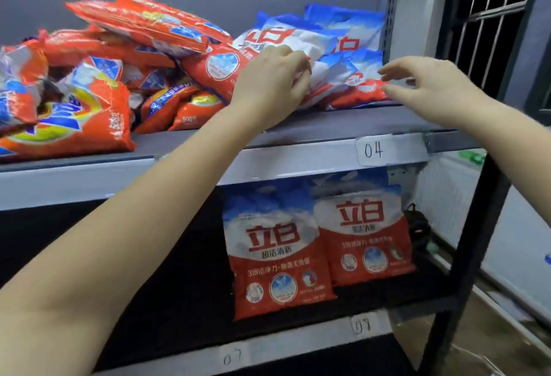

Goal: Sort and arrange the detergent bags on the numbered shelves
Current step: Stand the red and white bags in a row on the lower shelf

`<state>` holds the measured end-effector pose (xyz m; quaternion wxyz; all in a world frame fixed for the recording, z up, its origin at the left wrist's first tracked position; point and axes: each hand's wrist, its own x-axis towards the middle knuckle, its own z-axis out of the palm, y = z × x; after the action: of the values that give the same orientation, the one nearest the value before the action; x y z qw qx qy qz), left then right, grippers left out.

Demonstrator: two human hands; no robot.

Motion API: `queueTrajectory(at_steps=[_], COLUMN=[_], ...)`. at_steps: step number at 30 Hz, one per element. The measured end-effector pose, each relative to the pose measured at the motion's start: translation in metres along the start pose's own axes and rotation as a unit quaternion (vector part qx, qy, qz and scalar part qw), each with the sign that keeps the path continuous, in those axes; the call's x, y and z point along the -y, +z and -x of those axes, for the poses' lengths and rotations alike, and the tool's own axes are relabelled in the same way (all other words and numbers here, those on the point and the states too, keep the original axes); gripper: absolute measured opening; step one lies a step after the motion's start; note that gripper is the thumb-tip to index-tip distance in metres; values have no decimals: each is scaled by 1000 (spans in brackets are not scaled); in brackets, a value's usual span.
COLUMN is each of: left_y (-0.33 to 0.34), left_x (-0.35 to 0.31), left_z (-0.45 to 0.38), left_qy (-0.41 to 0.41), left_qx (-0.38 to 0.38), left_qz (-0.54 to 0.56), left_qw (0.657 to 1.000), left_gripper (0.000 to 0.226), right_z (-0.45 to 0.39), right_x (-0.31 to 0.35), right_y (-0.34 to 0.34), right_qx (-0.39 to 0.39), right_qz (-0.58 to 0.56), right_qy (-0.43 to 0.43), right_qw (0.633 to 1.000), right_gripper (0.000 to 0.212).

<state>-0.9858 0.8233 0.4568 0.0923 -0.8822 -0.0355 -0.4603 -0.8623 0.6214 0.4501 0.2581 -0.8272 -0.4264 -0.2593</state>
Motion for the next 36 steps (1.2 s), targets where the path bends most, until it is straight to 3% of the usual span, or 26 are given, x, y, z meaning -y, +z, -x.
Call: queueTrajectory(at_steps=[7, 10, 14, 19, 23, 26, 28, 32, 36], left_y=[50, 76, 106, 141, 151, 151, 151, 148, 135], left_x=[-22, -38, -49, -52, -46, -41, -42, -42, -36], left_z=[-66, -93, -123, -131, -121, -119, -118, -116, -118], left_qy=[46, 43, -19, -67, -98, -107, -111, -107, -131], left_qx=[-7, 34, 108, 233, 266, 268, 276, 284, 258], left_qz=[-90, -98, -126, -99, -65, -44, -37, -34, 3], left_qw=[995, 994, 986, 965, 957, 956, 954, 952, 957], left_gripper=[31, 30, 29, 31, 39, 38, 34, 30, 33], right_z=[-85, -117, -148, -170, -180, -179, -177, -171, -158], right_x=[-72, -103, -131, -147, -160, -161, -152, -136, -130], right_y=[25, 32, 36, 59, 72, 76, 80, 78, 59], right_qx=[109, 154, 174, 238, 217, 220, 204, 130, -4], right_qz=[81, 124, 128, -40, -133, -233, -274, -369, -366], right_qy=[65, 87, 137, 228, 259, 307, 312, 309, 256], right_qw=[989, 976, 967, 943, 932, 896, 886, 867, 895], right_gripper=[41, 41, 48, 49, 21, 32, 28, 34, 34])
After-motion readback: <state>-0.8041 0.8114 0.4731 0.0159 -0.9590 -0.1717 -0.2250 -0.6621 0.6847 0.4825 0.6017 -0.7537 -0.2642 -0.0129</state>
